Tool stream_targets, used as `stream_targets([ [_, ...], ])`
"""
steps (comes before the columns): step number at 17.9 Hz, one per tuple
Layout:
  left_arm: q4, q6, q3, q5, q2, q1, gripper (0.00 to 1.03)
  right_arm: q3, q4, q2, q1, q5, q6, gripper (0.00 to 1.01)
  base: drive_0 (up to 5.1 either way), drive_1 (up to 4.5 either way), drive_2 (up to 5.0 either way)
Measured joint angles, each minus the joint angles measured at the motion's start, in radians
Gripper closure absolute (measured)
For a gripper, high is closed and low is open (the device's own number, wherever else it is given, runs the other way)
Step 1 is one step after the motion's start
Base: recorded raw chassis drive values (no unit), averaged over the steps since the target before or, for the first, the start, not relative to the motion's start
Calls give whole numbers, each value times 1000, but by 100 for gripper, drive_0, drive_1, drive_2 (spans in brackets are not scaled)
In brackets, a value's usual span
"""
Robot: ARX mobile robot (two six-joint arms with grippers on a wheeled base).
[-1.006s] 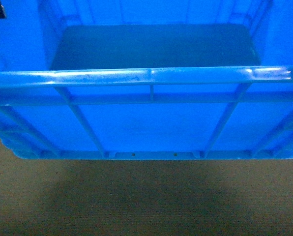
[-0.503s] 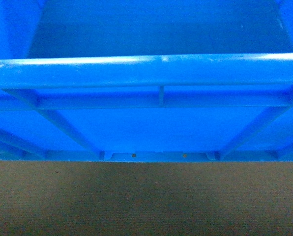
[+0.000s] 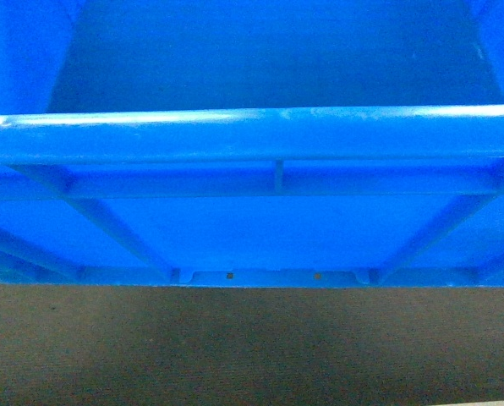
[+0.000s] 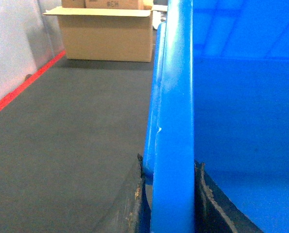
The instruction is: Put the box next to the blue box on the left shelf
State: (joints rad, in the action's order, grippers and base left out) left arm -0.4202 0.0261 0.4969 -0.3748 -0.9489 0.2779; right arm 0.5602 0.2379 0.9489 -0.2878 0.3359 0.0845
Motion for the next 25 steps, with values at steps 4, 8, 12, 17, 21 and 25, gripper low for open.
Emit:
stream_targets([
  [4,1,0,0,1,0,0,85,0,0,-2,0,1,0,93,-208,-208,-208],
  [8,0,-1,0,1,0,0,85,0,-2,-2,0,1,0,93,-208,-208,-208],
  [12,1,-1,0,1,0,0,85,0,-1,-2,0,1,0,93,-208,-208,-208],
  [17,0,-1,0,1,0,0,85,0,-1,-2,0,1,0,93,-197,-197,-197],
  [21,0,-1,0,1,0,0,85,0,-1,-2,0,1,0,93,-151,-151,-151],
  [25,0,-1,0,1,0,0,85,0,-1,-2,0,1,-1,93,-151,-151,-151],
])
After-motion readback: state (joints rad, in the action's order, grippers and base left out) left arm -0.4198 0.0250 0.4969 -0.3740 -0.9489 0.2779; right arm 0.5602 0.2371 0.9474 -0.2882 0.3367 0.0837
